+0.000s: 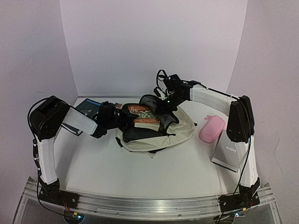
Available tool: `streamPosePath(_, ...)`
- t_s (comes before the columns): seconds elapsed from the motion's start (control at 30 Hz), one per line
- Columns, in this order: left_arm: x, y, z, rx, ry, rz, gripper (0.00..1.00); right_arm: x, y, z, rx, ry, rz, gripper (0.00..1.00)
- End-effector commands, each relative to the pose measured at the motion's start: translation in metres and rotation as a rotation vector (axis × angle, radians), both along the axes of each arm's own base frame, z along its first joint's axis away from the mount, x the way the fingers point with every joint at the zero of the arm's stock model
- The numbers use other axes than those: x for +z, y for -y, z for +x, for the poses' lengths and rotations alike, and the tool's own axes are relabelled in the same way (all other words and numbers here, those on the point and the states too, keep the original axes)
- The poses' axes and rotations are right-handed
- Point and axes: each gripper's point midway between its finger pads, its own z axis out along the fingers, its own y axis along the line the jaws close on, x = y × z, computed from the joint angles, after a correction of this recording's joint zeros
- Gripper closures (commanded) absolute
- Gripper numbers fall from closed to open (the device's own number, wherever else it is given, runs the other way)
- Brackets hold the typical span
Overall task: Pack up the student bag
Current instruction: Place the book in the student bag.
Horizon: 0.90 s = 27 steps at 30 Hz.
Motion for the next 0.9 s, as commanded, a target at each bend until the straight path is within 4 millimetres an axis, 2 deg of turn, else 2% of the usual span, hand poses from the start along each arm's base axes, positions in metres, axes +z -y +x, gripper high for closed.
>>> streamPosePath(0.0,-0.028,-0.022,-0.007,0.076,-0.015,0.075,1.00,0.055,-0.015,-0.001,0.029,0.076,0.102,1.00)
streamPosePath(0.07,-0.051,-0.031,-0.016,0.104,-0.090,0.118,1.00,0.056,-0.016,-0.001,0.030,0.078,0.106,1.00)
streamPosePath(0.13,-0.059,-0.028,-0.019,0.086,-0.124,0.162,0.95,0.056,-0.017,-0.002,0.032,0.073,0.110,1.00)
streamPosePath(0.27,-0.045,-0.002,-0.016,-0.024,-0.096,0.257,0.82,0.052,-0.018,-0.002,0.034,0.060,0.115,1.00)
streamPosePath(0.37,-0.031,0.017,-0.011,-0.072,-0.059,0.273,0.81,0.052,-0.021,-0.001,0.036,0.056,0.121,1.00)
streamPosePath(0.5,-0.028,0.018,-0.010,-0.062,-0.060,0.285,0.78,0.052,-0.021,0.000,0.039,0.061,0.120,1.00)
streamPosePath(0.6,-0.022,0.012,-0.013,-0.057,-0.058,0.320,0.59,0.049,-0.020,0.001,0.040,0.062,0.113,1.00)
streamPosePath(0.7,-0.007,0.006,-0.016,-0.078,-0.040,0.394,0.37,0.044,-0.015,0.006,0.028,0.056,0.104,1.00)
streamPosePath(0.8,0.017,-0.002,-0.022,-0.111,-0.006,0.478,0.17,0.037,-0.008,0.011,0.019,0.054,0.087,1.00)
streamPosePath(0.83,0.026,-0.004,-0.023,-0.121,0.012,0.500,0.05,0.034,-0.006,0.013,0.016,0.055,0.081,1.00)
streamPosePath(0.87,0.032,-0.007,-0.026,-0.133,0.018,0.518,0.01,0.031,-0.004,0.014,0.016,0.056,0.073,1.00)
